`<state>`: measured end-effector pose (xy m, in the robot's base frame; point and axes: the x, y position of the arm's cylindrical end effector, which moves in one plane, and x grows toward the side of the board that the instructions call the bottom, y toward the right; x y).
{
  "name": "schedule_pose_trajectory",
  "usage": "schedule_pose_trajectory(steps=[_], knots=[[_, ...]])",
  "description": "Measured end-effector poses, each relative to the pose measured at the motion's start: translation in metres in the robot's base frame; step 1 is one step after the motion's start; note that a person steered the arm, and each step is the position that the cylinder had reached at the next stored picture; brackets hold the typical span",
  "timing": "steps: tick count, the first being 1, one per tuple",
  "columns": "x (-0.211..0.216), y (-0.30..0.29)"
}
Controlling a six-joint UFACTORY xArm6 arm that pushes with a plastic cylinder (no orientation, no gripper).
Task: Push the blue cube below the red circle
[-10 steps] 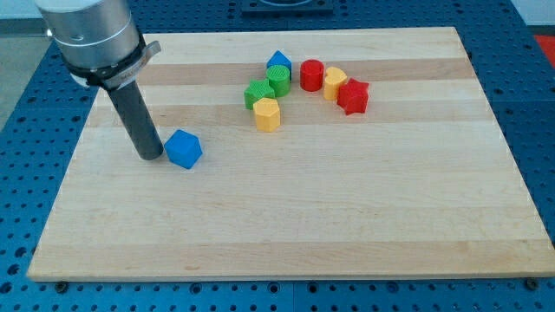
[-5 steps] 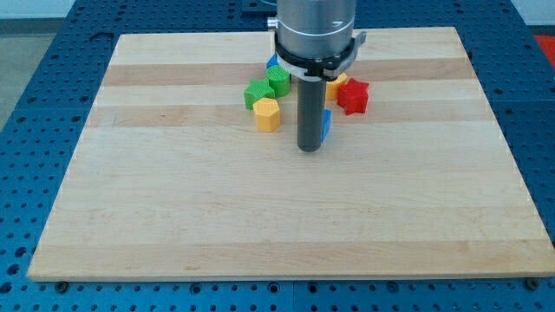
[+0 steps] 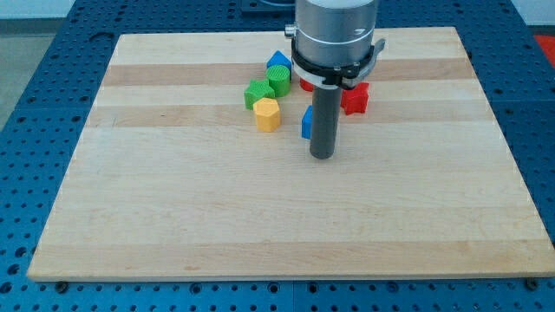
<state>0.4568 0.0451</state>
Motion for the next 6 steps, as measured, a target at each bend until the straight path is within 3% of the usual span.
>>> schedule_pose_trajectory(steps=[2, 6], knots=[[-0.024, 0.003], [-0.030, 0.035]])
